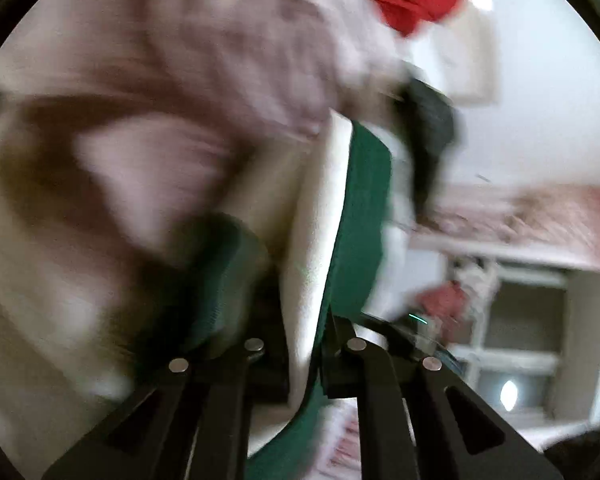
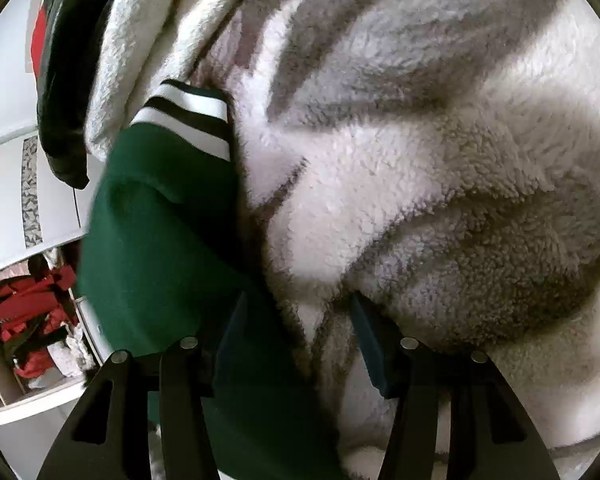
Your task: Fold large clothes
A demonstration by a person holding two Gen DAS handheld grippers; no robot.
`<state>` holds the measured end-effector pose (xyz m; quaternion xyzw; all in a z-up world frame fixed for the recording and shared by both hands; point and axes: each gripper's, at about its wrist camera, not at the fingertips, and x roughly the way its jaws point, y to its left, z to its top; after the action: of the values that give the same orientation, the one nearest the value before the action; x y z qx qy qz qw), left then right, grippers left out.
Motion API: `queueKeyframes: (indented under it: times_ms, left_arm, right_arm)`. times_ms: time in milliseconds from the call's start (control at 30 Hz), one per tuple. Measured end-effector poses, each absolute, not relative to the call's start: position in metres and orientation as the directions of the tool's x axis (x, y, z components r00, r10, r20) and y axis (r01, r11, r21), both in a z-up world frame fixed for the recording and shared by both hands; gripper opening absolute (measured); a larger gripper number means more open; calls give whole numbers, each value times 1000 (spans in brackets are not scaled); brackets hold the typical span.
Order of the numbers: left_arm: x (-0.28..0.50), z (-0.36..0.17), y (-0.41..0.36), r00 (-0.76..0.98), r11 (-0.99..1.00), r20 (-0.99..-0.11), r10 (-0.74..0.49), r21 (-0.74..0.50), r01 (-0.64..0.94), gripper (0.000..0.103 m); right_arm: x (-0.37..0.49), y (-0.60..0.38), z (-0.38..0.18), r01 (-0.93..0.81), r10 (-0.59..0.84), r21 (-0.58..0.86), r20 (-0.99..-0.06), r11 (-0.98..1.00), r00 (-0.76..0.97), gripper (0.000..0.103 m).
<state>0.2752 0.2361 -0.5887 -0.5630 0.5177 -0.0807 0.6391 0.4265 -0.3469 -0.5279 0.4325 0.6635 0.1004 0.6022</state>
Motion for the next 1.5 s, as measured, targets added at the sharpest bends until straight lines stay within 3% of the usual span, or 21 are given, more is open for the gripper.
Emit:
queueKeyframes:
  times_ms: [67, 167, 233, 300, 367, 400, 533, 567, 600, 700, 767, 833, 1000, 1200, 1433, 1500]
  left_arm:
    - [268, -608, 249, 468, 303, -569, -676, -794, -527, 7]
    - [266, -594, 247, 471, 330, -569, -674, -803, -497, 8]
    - [265, -583, 243, 457, 372, -587, -668, -796, -478, 15]
    - [261, -565, 241, 435, 421, -628, -646, -768, -483, 24]
    - [260, -548, 239, 415, 486, -670, -616, -737, -469, 52]
    - [259, -539, 236, 416, 524, -687, -595, -725, -448, 55]
    - [255, -532, 217, 343, 736, -818, -461, -569, -367, 54]
    - [252, -541, 213, 298, 795, -865, -404, -494, -353, 47]
    - [250, -555, 215, 273, 821, -882, -385, -462, -336, 47]
    - [239, -591, 242, 299, 696, -804, -515, -595, -402, 49]
    - [237, -582, 250, 307, 663, -775, -552, -631, -403, 50]
    - [224, -557, 253, 305, 678, -770, -560, -638, -366, 49]
    - [142, -516, 251, 252, 700, -768, -588, -640, -318, 68]
    - [43, -552, 224, 72, 725, -797, -600, -579, -374, 68]
    - [-13, -565, 210, 117, 737, -801, -586, -588, -335, 67]
    - [-14, -563, 208, 139, 755, -815, -562, -574, -316, 52]
  right_arm:
    - [427, -347, -522, 431, 679, 643, -729, 633, 91, 56]
    - [429, -340, -510, 399, 652, 625, -754, 671, 84, 56]
    - [425, -339, -501, 382, 645, 623, -759, 683, 85, 56]
    - [416, -333, -490, 360, 643, 625, -761, 693, 86, 56]
    - [406, -331, -481, 358, 643, 624, -762, 695, 80, 56]
    - [396, -327, -478, 360, 651, 629, -756, 689, 74, 56]
    - [363, -302, -476, 354, 700, 662, -714, 660, 30, 56]
    - [354, -289, -475, 346, 703, 664, -711, 663, 16, 56]
    - [344, -275, -474, 330, 702, 662, -712, 673, -3, 56]
    - [316, -235, -476, 229, 643, 616, -764, 753, -59, 56]
    - [300, -216, -479, 176, 531, 511, -843, 841, -87, 56]
    - [280, -209, -468, 197, 511, 489, -856, 850, -79, 56]
    - [189, -220, -446, 323, 550, 499, -831, 804, -86, 56]
    - [31, -220, -482, 540, 634, 473, -758, 696, -153, 57]
    - [-74, -191, -530, 581, 743, 548, -651, 602, -155, 58]
    - [-86, -182, -542, 574, 753, 558, -636, 599, -168, 58]
